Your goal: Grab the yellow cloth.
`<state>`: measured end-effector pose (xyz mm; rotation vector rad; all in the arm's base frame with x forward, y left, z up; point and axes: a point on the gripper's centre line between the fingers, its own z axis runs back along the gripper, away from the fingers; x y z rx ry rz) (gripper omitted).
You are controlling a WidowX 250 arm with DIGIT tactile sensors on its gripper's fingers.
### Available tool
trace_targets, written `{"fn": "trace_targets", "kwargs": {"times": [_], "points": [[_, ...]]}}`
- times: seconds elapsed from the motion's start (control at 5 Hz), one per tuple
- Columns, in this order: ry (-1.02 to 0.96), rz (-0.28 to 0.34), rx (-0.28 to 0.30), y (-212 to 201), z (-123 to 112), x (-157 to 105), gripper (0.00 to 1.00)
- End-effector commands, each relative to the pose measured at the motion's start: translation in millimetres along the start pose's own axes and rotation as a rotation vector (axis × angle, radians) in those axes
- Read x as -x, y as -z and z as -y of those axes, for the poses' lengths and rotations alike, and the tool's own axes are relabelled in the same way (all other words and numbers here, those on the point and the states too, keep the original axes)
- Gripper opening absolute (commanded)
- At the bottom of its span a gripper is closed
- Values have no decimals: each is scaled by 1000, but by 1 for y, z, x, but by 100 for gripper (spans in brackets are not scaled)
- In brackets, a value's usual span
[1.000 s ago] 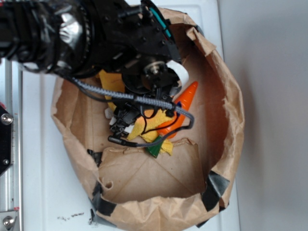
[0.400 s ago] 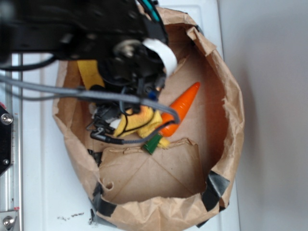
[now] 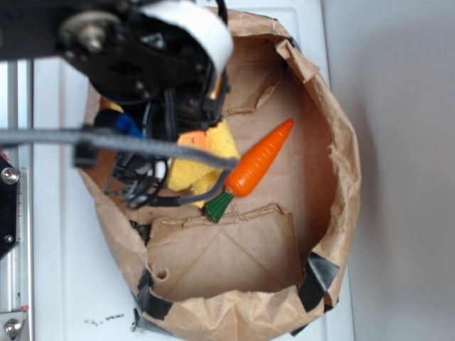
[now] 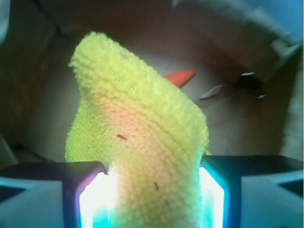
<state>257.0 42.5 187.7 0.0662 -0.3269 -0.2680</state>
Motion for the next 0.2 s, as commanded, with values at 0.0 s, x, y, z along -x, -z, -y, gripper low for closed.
{"fn": "trace_targets", "kwargs": {"times": [0.0], "points": [[-114, 40, 12, -49, -2, -33, 0]]}}
